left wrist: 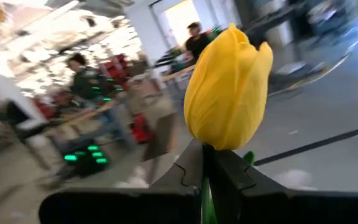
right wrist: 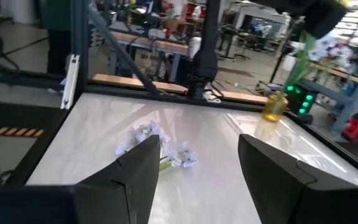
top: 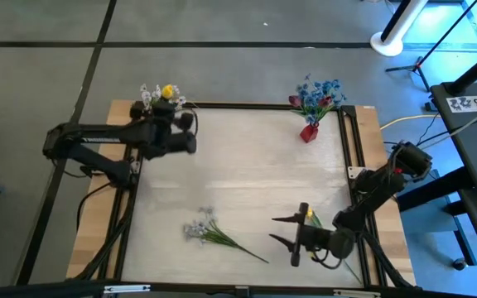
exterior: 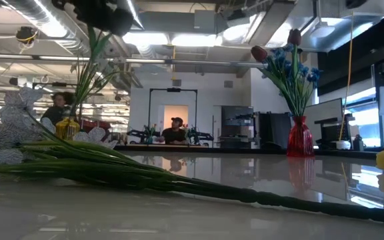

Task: Sort flowers into vase by color
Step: Put the left yellow flower into the yellow vase

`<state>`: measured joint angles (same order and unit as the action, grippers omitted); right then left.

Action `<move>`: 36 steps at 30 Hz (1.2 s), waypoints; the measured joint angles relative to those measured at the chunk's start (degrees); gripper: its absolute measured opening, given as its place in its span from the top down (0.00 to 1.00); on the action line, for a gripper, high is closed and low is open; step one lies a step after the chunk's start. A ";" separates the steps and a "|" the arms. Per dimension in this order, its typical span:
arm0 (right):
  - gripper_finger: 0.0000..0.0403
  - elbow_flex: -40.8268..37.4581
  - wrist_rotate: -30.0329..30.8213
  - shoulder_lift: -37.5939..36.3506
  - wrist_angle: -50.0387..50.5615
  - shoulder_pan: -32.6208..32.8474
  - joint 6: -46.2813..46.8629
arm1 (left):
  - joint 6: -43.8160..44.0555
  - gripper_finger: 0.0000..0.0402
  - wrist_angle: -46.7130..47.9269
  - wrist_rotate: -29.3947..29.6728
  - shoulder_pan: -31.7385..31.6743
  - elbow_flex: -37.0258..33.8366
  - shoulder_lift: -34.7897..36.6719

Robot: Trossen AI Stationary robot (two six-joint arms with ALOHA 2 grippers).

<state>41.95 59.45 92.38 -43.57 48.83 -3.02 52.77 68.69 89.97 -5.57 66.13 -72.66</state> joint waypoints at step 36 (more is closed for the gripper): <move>0.46 0.00 7.09 0.02 0.59 3.41 6.17 | 2.84 0.98 -2.29 0.07 -25.56 1.16 8.11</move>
<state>41.95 66.54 92.40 -42.98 52.24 3.15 55.60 66.40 90.04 -31.13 67.29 -64.55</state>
